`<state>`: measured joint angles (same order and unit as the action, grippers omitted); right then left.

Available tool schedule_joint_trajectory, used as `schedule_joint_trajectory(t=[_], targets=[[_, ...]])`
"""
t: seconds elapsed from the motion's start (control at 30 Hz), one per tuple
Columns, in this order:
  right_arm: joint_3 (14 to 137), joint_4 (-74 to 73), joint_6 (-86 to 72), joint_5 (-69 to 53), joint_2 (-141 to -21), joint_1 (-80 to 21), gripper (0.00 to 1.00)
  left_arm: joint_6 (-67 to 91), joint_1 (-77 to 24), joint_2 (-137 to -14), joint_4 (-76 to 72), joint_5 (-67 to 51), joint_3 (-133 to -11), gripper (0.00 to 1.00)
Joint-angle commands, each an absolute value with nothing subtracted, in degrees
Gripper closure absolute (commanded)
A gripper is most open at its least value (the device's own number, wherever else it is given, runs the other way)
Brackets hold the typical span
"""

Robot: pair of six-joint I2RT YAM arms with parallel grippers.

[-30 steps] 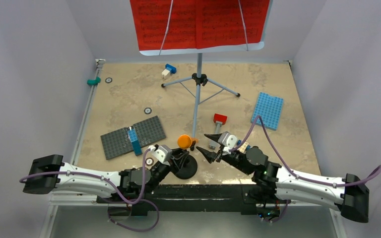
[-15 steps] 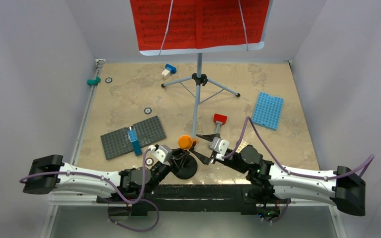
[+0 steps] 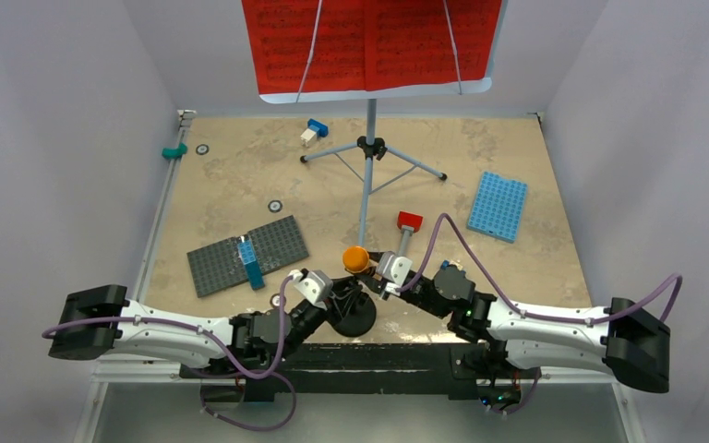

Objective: Pack up the instrument practice props

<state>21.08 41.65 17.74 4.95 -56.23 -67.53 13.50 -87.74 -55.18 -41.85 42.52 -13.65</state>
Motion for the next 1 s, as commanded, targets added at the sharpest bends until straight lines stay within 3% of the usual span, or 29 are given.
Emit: schedule_joint_trajectory(t=[0.0, 0.1, 0.37, 0.77, 0.8, 0.9, 0.97], targets=[[24.0, 45.8, 15.4, 7.8, -54.2, -67.7, 0.88, 19.3, -88.5, -57.9, -30.6, 37.1, -12.2, 1.0], [23.9, 43.8, 15.1, 12.1, -52.0, -67.7, 1.0, 20.5, -88.5, -58.3, -28.7, 39.0, -12.3, 1.0], [23.5, 39.4, 18.7, 29.5, -45.3, -67.7, 1.0, 23.5, -88.6, -60.3, -25.8, 40.7, -12.2, 1.0], [28.5, 20.3, 9.5, 35.6, -36.7, -67.7, 1.0, 23.1, -88.5, -59.4, -27.4, 42.3, -12.9, 1.0], [28.7, 18.6, 8.5, 35.7, -35.9, -67.7, 1.0, 23.2, -88.5, -58.7, -27.0, 42.7, -13.3, 0.95], [27.8, 16.4, 6.7, 35.6, -33.2, -67.7, 1.0, 23.4, -88.5, -55.5, -24.6, 43.7, -15.5, 0.6], [27.1, 15.7, 5.8, 35.8, -31.7, -67.7, 1.0, 23.2, -88.5, -53.8, -22.7, 44.1, -17.1, 0.46]])
